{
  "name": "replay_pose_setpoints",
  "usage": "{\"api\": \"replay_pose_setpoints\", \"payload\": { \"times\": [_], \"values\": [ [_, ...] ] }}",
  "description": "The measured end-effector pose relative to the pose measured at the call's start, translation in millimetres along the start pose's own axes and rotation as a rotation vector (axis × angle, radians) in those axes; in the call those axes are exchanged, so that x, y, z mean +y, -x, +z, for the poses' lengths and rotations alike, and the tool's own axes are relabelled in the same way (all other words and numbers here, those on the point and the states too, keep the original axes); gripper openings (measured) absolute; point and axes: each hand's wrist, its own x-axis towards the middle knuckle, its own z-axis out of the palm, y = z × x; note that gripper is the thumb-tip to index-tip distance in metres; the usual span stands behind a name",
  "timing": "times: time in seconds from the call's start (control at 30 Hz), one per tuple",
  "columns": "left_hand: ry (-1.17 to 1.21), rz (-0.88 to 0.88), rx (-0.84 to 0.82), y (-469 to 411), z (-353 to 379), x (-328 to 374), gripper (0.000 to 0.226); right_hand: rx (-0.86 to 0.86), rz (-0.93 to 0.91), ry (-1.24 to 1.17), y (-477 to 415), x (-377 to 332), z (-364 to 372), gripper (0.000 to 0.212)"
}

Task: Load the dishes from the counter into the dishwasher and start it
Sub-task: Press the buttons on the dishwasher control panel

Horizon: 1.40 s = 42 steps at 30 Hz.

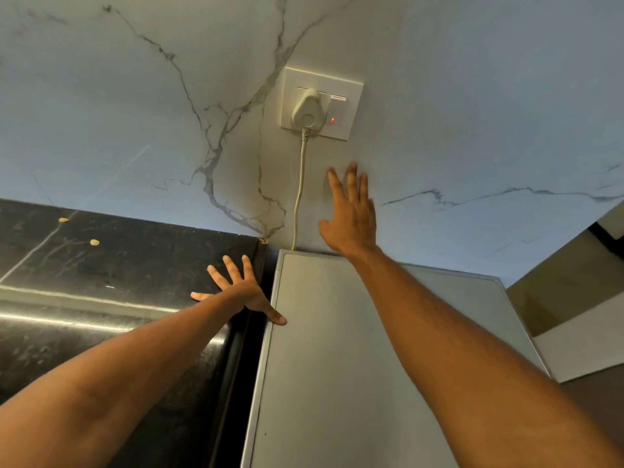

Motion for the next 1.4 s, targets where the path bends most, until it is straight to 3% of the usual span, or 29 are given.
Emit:
{"api": "replay_pose_setpoints", "payload": {
  "times": [0.2,0.3,0.47,0.7,0.83,0.97,1.17,1.3,1.4],
  "values": [
    [-0.002,0.049,0.075,2.4,8.9,-5.6,0.173,-0.297,0.213,-0.171,122.9,25.3,60.4,0.074],
    [0.020,0.099,0.199,5.8,30.4,-16.6,0.155,-0.366,0.248,-0.171,187.7,25.8,74.9,0.069],
    [0.001,0.294,0.641,35.7,114.8,-40.8,0.080,-0.342,0.326,-0.167,270.4,15.4,72.8,0.057],
    [0.082,0.505,0.742,124.7,213.4,-74.7,0.060,-0.288,0.267,-0.148,390.7,9.9,52.0,0.055],
    [-0.083,0.700,0.722,186.8,278.6,-93.6,0.063,-0.231,0.173,-0.128,467.6,7.2,40.9,0.062],
    [-0.035,0.698,0.689,235.0,323.4,-108.0,0.069,-0.214,0.106,-0.104,527.9,17.0,29.2,0.067],
    [-0.126,0.648,0.589,275.2,353.2,-122.6,0.064,-0.213,0.026,-0.054,581.7,31.8,17.3,0.055],
    [-0.194,0.655,0.481,281.9,348.3,-126.6,0.066,-0.350,-0.008,-0.010,582.9,34.4,10.3,0.071],
    [-0.309,0.724,0.523,280.9,345.8,-139.7,0.077,-0.351,-0.011,0.041,585.6,33.4,11.7,0.087]
  ]
}}
